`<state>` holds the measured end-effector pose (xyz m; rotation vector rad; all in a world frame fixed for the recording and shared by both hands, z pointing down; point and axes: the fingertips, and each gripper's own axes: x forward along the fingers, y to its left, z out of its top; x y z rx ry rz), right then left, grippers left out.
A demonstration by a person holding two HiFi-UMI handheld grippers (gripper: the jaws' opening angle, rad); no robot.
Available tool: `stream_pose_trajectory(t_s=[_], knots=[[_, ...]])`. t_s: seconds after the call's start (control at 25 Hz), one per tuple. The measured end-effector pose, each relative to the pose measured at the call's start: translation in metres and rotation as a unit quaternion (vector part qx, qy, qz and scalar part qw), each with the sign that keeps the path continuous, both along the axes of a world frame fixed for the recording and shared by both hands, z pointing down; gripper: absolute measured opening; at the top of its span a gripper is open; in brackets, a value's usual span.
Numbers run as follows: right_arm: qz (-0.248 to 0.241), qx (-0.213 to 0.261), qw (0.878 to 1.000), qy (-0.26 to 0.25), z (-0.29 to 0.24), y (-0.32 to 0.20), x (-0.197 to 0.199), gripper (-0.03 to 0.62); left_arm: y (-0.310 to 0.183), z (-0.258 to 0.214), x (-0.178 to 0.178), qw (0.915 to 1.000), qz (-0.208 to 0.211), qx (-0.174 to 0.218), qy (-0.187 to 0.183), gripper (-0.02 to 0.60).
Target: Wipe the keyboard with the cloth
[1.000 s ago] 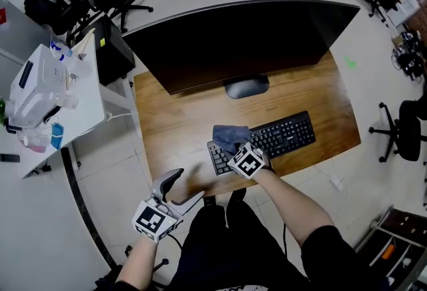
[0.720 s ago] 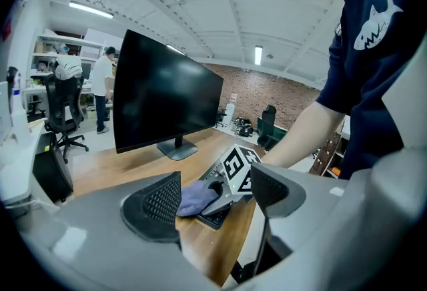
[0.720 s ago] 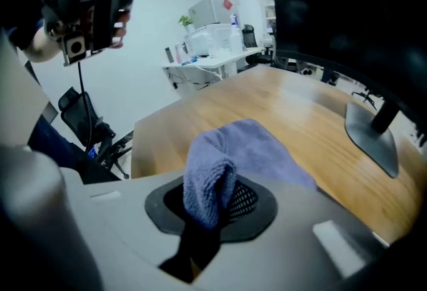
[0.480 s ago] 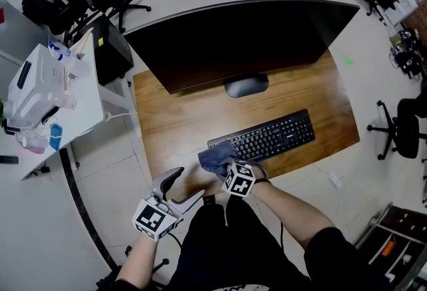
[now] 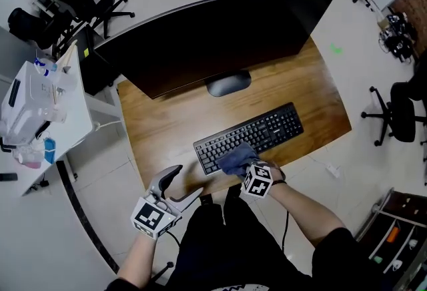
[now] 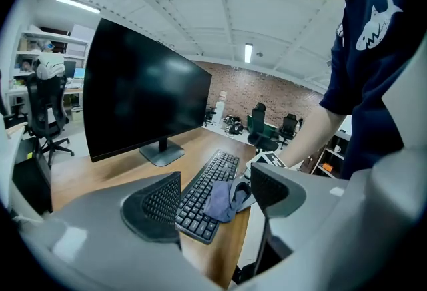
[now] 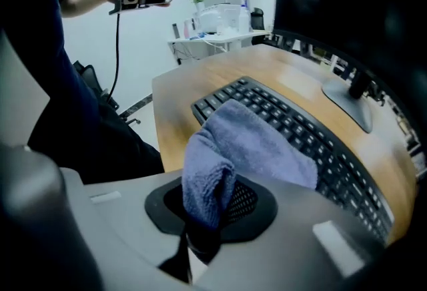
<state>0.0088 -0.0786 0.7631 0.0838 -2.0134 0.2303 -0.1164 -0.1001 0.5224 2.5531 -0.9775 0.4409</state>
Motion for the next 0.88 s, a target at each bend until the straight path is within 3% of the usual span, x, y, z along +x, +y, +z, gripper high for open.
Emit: stream_pose_trajectory(t_s=[0.52,0.88], knots=[[0.173,0.007,0.984,0.049,0.004,-0.077,0.158,0.057,-0.013,0.002,0.043,0.9996,0.027,0.001,-0.007,0.319],[0.244,0.024,0.966,0.085,0.005,-0.119,0.246,0.057,-0.019,0.003,0.062,0.9994,0.031,-0.003,-0.013,0.319]])
